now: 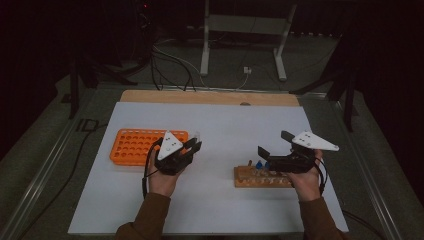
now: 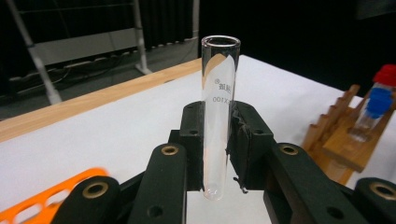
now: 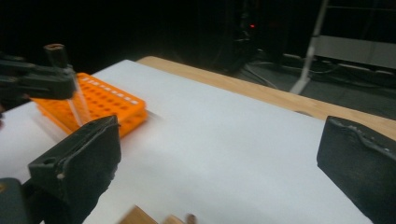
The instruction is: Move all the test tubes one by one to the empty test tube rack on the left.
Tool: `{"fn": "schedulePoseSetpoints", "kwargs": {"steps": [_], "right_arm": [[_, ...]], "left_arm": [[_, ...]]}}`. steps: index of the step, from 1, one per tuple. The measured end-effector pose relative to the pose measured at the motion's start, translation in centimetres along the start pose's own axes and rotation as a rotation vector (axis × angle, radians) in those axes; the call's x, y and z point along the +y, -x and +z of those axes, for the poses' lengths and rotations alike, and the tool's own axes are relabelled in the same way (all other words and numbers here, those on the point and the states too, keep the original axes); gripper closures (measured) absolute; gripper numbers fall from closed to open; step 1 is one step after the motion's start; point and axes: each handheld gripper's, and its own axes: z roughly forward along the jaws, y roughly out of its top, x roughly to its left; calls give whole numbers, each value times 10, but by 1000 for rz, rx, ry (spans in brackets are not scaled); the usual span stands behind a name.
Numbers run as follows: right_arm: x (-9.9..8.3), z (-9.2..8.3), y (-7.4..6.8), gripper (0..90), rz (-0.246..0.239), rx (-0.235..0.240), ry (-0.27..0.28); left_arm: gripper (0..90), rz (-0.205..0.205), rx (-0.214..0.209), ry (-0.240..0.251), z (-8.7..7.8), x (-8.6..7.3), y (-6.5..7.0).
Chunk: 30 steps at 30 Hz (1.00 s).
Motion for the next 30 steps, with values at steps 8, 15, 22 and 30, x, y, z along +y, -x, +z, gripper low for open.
{"fn": "schedulePoseSetpoints", "kwargs": {"steps": [8,15,22,30], "right_arm": [[-9,-16,19,1,23,-54,7],[-17,-25,29,1,58,-78,32],[-22,-30,34,2,69,-86,34],[-24,-32,36,2,70,-88,31]], "left_arm": [[764,-23,48,-6,-7,-12,-15],[763,-19,88,-19,-10,-23,-24],[763,-32,119,-45,-8,-37,-31],[764,-36,134,-85,-2,-48,-34]]}}
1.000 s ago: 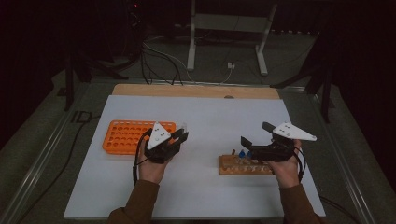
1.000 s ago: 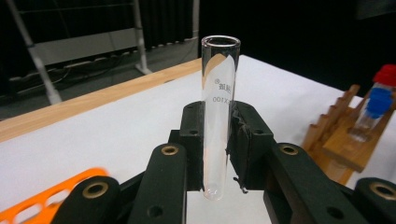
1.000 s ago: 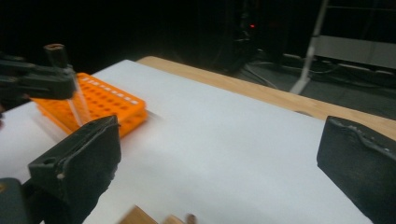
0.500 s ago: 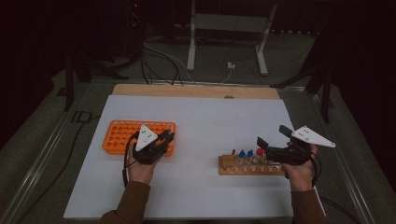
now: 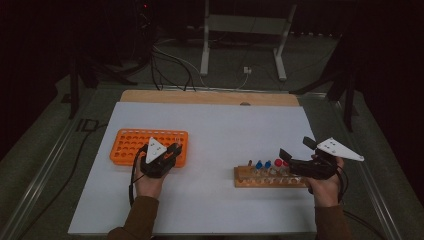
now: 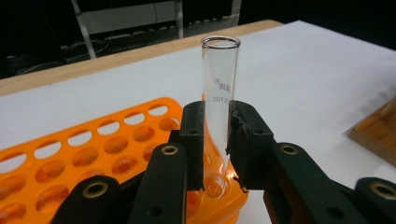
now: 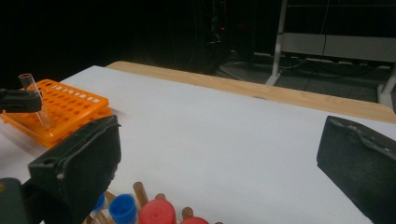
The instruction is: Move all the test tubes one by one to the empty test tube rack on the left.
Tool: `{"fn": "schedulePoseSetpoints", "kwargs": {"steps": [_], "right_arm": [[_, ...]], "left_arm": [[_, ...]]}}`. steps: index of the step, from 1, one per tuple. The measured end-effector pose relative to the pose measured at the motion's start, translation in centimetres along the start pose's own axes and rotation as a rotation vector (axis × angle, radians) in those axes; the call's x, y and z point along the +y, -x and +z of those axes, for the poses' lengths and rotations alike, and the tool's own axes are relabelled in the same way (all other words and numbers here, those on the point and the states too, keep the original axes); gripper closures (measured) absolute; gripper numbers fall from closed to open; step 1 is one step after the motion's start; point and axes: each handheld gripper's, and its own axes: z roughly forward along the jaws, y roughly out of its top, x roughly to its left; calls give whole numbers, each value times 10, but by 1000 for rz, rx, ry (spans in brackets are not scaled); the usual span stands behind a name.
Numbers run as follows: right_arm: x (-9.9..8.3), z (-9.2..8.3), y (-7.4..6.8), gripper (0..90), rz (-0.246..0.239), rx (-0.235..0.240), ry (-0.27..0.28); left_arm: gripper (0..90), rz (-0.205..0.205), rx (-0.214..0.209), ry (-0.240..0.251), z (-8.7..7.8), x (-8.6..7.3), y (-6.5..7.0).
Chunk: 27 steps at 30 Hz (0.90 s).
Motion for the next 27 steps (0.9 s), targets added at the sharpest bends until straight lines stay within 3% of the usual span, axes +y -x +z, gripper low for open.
{"fn": "schedulePoseSetpoints", "kwargs": {"steps": [7,21,27], "right_arm": [[-2,-2,1,2,2,3,-2],[-4,-7,5,2,1,1,-1],[-4,-8,6,2,0,4,-7]], "left_arm": [[765,25,3,-66,7,-10,2],[770,36,-5,-123,10,-17,1],[758,16,-5,-118,9,-18,0]]}}
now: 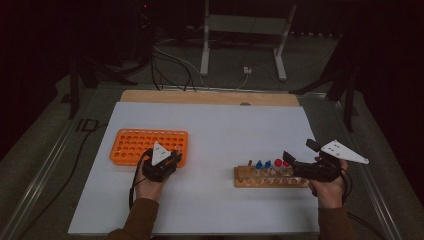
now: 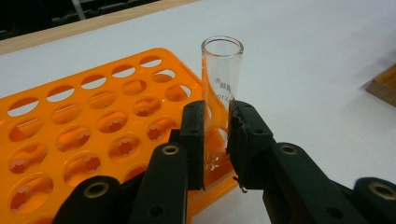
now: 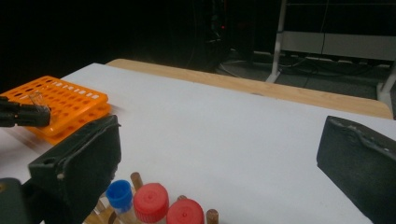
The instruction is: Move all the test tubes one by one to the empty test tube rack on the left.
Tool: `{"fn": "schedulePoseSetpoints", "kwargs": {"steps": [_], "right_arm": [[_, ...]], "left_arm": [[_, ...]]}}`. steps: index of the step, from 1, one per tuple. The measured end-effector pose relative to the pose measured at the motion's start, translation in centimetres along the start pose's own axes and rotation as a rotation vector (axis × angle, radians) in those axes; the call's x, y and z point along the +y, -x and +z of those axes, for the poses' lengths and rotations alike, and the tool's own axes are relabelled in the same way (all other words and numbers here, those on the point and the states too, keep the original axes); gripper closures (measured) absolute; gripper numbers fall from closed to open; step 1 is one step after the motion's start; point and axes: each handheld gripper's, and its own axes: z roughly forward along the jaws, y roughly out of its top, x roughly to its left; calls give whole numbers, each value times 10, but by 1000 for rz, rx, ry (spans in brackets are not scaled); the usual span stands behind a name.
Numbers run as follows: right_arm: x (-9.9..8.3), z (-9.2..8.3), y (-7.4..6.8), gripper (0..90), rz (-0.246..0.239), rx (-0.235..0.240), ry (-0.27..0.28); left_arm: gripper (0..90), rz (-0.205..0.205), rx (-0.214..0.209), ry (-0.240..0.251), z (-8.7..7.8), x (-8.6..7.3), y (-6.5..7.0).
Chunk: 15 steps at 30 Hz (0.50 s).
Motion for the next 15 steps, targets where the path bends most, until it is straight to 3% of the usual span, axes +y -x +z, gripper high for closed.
{"fn": "schedulePoseSetpoints", "kwargs": {"steps": [1,2,5,10,15], "right_arm": [[0,0,0,2,0,2,-5],[-1,0,1,8,0,5,-17],[-3,-2,3,45,1,7,-28],[-9,-7,9,117,6,0,-49],[-14,-11,14,175,10,-16,-69]], "left_arm": [[746,-7,0,1,0,0,-1],[660,-17,3,4,-1,-1,-1],[599,-62,-21,47,-9,-1,-6],[480,-101,-28,95,-21,0,-11],[459,-147,-74,144,-35,0,-18]]}}
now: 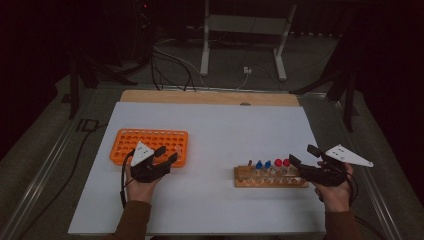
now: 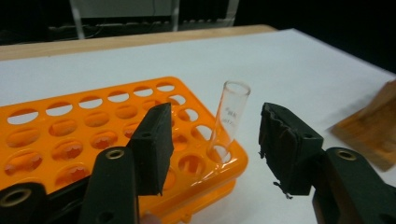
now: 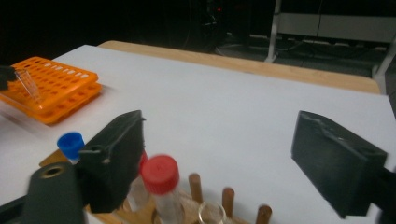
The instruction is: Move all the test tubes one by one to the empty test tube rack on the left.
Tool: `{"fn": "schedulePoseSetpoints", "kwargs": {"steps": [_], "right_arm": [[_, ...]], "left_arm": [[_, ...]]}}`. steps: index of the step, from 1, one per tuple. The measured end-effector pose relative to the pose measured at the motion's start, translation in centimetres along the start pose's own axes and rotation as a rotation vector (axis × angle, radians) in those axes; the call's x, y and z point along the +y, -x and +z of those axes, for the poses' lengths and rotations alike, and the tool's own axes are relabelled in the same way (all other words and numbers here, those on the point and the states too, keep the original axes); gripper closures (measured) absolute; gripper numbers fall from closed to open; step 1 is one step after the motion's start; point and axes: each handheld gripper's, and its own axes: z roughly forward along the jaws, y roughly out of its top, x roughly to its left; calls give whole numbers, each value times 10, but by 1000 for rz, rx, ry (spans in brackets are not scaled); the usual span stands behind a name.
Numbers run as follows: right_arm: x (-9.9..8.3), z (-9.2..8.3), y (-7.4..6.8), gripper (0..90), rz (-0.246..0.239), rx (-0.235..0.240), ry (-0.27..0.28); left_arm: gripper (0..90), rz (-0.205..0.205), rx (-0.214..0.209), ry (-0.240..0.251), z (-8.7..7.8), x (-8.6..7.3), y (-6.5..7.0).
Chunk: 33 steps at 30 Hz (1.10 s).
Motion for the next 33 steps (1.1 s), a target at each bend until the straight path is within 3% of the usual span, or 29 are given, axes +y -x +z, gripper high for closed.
{"fn": "schedulePoseSetpoints", "kwargs": {"steps": [1,3,4,6,7,11,15,19,33], "right_arm": [[-1,-1,1,185,-1,-3,-8],[-6,-3,3,231,-8,-3,-22],[-6,-3,3,231,-8,-3,-22],[-12,-3,2,333,-30,7,-46],[-12,-3,2,333,-30,7,-46],[-22,-3,-2,518,-61,21,-74],[-31,-3,-2,651,-62,35,-87],[-37,-3,-2,720,-64,35,-100],[-46,6,-3,736,-68,30,-74]], "left_arm": [[443,0,2,5,-3,0,0],[307,2,26,8,-7,2,1],[307,-3,36,9,-8,2,1],[173,-14,58,14,-11,3,0],[173,-22,59,18,-13,4,-1],[21,-28,99,28,-19,6,-1],[11,-29,114,35,-22,6,-1],[11,-26,115,32,-21,5,1],[11,-17,126,33,-21,5,2]]}}
